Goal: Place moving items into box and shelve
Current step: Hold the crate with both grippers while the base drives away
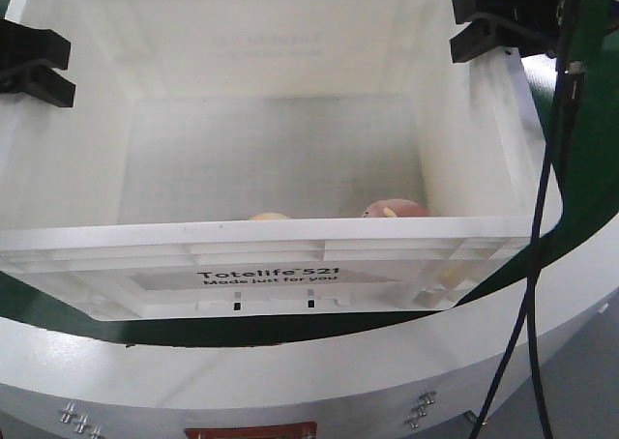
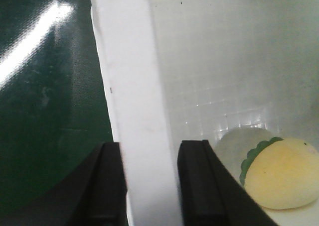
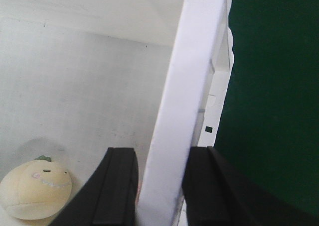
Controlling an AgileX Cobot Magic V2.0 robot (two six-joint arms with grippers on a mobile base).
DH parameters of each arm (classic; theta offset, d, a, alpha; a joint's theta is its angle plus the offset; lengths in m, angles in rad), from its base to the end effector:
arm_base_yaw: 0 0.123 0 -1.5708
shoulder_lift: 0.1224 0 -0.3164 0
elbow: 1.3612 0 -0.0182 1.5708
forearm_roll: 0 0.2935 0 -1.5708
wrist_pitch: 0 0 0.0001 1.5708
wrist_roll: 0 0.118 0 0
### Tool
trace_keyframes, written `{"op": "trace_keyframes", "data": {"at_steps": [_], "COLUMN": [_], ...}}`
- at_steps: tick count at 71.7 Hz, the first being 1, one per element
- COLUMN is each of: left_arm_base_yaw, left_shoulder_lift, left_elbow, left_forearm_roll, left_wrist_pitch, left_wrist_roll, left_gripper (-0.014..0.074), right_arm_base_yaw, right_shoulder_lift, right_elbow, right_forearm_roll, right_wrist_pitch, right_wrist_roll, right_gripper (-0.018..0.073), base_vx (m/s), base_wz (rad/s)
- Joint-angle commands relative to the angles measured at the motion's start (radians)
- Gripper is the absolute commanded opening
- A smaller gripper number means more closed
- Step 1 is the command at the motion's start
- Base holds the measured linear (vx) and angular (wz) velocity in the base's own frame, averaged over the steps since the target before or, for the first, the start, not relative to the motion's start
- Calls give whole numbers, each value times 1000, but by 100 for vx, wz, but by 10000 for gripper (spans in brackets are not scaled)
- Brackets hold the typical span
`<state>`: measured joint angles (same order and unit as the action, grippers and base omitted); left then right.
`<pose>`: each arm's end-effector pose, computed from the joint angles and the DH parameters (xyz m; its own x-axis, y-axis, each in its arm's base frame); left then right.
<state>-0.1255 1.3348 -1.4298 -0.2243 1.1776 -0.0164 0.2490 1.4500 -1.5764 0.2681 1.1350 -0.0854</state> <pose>0.3076 -0.0633 0.4121 -0.8473 0.0049 -0.5311 0.1481 0.9624 -0.2275 0.3360 0.1147 0.4291 -0.7747 -0.1669 -0.6099 -0.3594 0.9098 0.2076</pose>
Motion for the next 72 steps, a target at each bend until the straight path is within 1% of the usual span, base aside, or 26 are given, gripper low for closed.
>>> {"op": "trace_keyframes", "data": {"at_steps": [1, 49, 72], "left_arm_base_yaw": [-19, -19, -19], "left_shoulder_lift": [-51, -51, -51], "left_elbow": [-44, -44, -44], "left_forearm_roll": [-208, -208, -208], "left_wrist_pitch": [-123, -123, -123], "left_wrist_roll": [16, 16, 16], "left_gripper": [-27, -27, -27], "right_arm_base_yaw": [15, 15, 15], "right_shoulder_lift": [-47, -47, -47], "right_elbow": [-43, -43, -43], "right_forearm_roll": [162, 162, 162], "right_wrist_pitch": [-110, -110, -110], "right_wrist_roll": [-19, -19, -19], "right_gripper": [-12, -12, -12], "base_vx": [-1, -8, -8], "base_wz": [-1, -4, 12]}}
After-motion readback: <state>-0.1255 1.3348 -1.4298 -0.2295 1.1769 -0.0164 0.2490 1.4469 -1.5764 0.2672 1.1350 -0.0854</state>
